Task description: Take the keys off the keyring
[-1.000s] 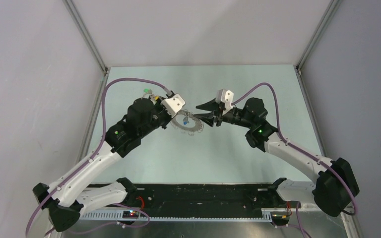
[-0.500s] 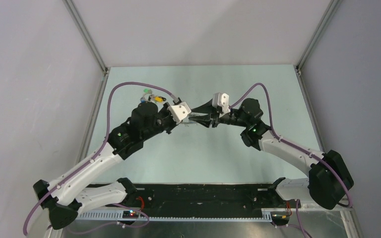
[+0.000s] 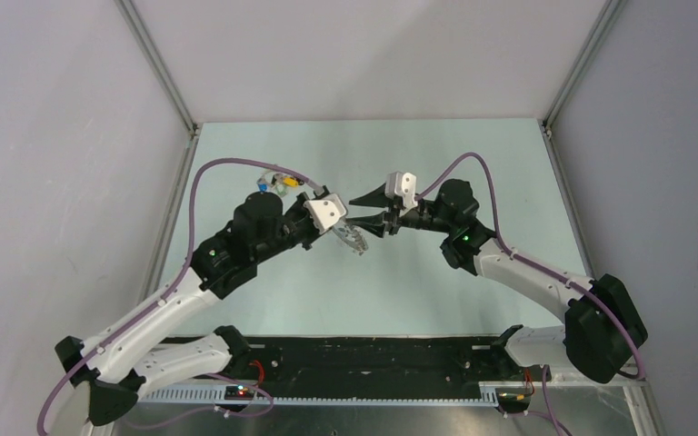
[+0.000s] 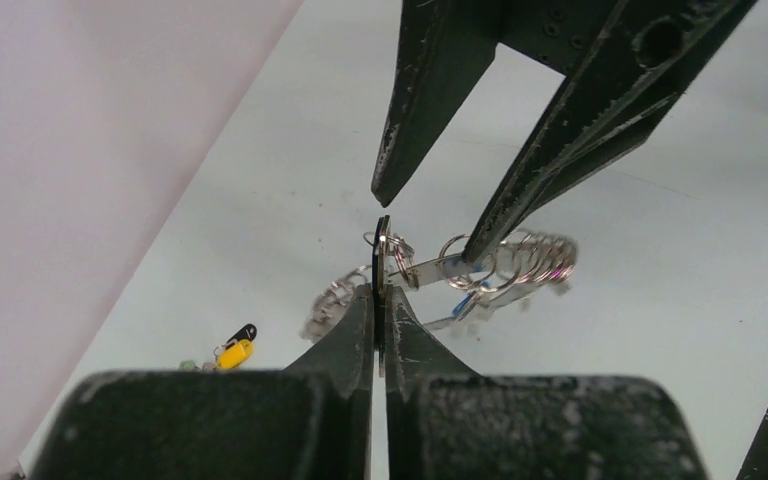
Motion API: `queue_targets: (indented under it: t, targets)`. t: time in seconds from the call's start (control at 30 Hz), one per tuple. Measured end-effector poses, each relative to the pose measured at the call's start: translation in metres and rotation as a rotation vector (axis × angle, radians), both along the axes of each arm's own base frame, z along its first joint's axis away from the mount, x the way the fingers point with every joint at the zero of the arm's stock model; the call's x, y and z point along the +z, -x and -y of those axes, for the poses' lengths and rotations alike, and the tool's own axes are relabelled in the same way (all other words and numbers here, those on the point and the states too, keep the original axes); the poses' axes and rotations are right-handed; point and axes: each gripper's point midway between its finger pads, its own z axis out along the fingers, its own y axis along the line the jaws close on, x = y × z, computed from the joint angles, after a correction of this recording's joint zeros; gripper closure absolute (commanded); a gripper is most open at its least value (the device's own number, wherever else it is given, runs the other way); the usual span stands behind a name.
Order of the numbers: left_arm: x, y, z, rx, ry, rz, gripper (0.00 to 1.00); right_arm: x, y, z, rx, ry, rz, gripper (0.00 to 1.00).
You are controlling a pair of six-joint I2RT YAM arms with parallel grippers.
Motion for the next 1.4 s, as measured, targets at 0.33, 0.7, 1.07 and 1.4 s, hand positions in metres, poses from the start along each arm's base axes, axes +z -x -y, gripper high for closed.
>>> queue_targets:
  t: [0.33, 0.7, 1.07, 1.4]
  targets:
    - [-0.004, 0.009, 0.003, -0.063, -0.018, 0.029, 1.0, -0.003, 0.003, 0.0, 0.018, 0.01, -0.004, 0.7]
    - [0.0, 0.016, 0.003, -0.094, -0.011, 0.047, 1.0, -0.007, 0.018, -0.004, 0.092, 0.026, -0.018, 1.0]
    - [0.002, 0.012, 0.002, -0.07, -0.007, 0.061, 1.0, 0.006, 0.021, 0.007, 0.064, 0.013, -0.04, 1.0]
    - [0.005, 0.013, 0.005, -0.081, 0.005, 0.07, 1.0, 0.038, 0.031, 0.016, 0.053, -0.062, -0.019, 1.0]
